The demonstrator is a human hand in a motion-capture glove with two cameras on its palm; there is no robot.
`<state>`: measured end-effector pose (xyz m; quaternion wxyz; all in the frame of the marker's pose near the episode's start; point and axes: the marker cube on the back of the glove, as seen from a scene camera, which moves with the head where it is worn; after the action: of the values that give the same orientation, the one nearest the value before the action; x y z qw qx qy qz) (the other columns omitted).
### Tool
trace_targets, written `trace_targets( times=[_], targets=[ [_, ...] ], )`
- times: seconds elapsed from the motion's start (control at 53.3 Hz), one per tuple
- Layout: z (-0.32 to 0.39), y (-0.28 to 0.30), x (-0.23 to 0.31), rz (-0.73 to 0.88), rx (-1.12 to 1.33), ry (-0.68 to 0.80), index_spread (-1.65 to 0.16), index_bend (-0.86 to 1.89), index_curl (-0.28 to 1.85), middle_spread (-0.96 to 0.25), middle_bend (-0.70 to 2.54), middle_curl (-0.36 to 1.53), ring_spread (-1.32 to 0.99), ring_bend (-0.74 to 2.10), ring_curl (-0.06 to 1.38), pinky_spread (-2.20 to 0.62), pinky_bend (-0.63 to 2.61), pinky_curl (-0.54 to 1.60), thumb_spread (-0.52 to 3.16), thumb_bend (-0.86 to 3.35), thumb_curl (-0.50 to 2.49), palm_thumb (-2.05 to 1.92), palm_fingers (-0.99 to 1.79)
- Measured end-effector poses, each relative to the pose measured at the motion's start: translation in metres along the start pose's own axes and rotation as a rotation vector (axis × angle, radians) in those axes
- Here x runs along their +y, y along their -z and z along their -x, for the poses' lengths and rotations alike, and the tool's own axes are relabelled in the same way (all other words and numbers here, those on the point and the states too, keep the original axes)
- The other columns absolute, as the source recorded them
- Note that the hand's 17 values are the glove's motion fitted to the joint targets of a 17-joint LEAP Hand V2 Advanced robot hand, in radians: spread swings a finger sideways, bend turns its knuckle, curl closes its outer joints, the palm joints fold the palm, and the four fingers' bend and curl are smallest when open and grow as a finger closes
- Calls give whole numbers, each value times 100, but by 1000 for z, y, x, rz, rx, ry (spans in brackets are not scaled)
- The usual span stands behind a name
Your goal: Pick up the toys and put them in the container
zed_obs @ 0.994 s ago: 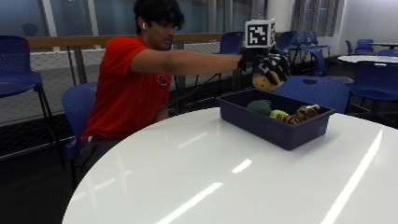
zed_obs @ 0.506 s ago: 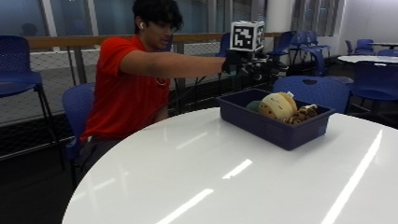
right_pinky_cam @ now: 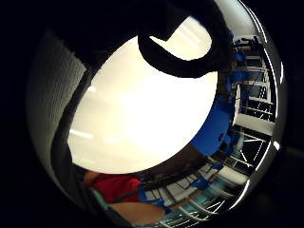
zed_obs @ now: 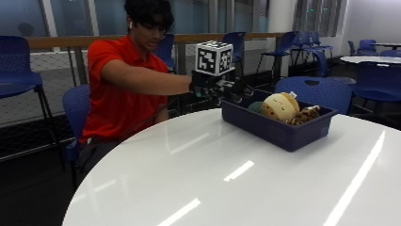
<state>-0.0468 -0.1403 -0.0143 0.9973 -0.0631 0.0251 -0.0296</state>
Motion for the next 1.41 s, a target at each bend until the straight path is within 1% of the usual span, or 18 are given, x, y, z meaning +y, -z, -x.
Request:
trace_targets(
  times=[0.15, 0.281, 0.638, 0.844, 1.069, 1.406],
  targets=[
    [-36, -9, 23, -20, 38, -48, -34, 14, 27, -6, 13, 29, 3, 16, 29, 12, 96, 32, 104, -8, 24, -10, -20],
    [-75, -12, 42, -17, 22, -106, -34, 14, 26, -6, 13, 28, 3, 16, 27, 12, 95, 32, 105, -7, 22, -9, -19],
    [-149, 0, 78, -50, -9, -201, -34, 14, 25, -6, 14, 25, 3, 16, 25, 12, 92, 32, 106, -7, 19, -9, -18],
    [-164, 4, 95, -56, -20, -216, -34, 14, 25, -6, 14, 25, 3, 17, 24, 12, 90, 32, 106, -7, 19, -8, -17],
    [-164, 11, 113, -72, -14, -187, -34, 14, 25, -7, 14, 24, 3, 17, 23, 11, 89, 32, 107, -7, 19, -8, -17],
    [-168, 8, 109, -62, -28, -187, -35, 15, 25, -6, 13, 23, 2, 17, 22, 11, 88, 32, 107, -7, 18, -8, -16]
  ],
)
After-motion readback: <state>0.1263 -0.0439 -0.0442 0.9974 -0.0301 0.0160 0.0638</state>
